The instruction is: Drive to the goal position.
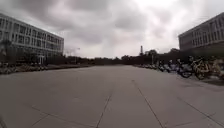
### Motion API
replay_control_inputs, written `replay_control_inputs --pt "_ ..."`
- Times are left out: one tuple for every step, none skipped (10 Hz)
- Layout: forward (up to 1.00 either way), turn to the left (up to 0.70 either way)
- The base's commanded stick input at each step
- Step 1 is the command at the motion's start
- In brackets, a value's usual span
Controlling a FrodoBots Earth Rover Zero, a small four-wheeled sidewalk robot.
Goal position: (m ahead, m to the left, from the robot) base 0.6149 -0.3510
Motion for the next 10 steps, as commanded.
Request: replay_control_inputs --pt "0.04 0.00" --pt "0.04 0.00" --pt "0.05 0.00" --pt "0.05 0.00" --pt "0.05 0.00" --pt "0.04 0.00" --pt "0.05 0.00" --pt "0.05 0.00" --pt "0.05 0.00" --pt "0.05 0.00"
